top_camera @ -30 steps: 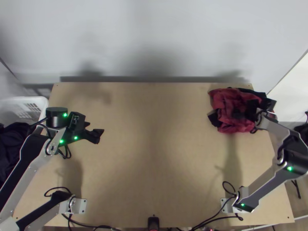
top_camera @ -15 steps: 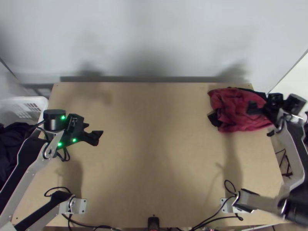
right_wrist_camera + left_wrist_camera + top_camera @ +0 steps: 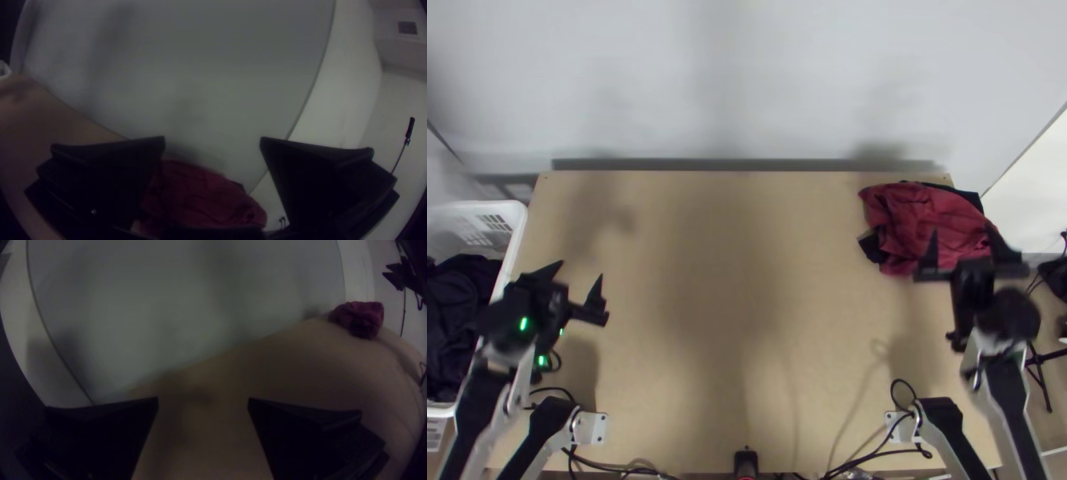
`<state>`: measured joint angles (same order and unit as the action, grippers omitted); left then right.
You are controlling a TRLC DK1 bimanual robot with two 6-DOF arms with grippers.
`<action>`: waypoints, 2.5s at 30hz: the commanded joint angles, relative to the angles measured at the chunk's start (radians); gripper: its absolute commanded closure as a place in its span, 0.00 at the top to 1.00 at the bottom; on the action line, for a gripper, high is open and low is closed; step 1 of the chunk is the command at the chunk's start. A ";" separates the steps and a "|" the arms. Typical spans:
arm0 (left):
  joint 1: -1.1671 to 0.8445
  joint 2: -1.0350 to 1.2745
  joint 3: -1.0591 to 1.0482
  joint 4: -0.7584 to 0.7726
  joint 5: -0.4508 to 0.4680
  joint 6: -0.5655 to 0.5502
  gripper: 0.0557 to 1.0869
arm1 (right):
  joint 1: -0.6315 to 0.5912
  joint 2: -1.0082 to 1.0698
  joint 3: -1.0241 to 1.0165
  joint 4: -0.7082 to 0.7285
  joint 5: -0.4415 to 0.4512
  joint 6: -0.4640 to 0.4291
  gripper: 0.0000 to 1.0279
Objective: Fold the t-shirt
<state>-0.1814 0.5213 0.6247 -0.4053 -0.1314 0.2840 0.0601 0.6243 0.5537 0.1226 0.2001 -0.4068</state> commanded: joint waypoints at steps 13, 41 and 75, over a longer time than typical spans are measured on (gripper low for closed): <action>0.149 -0.524 -0.546 0.161 0.147 0.185 0.95 | 0.201 -0.624 -0.459 -0.113 0.096 0.002 0.96; 0.316 -0.521 -0.546 0.123 0.222 0.202 0.95 | 0.284 -0.627 -0.460 -0.305 0.039 -0.041 0.96; 0.316 -0.521 -0.546 0.123 0.222 0.202 0.95 | 0.284 -0.627 -0.460 -0.305 0.039 -0.041 0.96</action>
<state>0.1349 -0.0002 0.0780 -0.2829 0.0902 0.4866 0.3439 -0.0032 0.0933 -0.1829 0.2390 -0.4469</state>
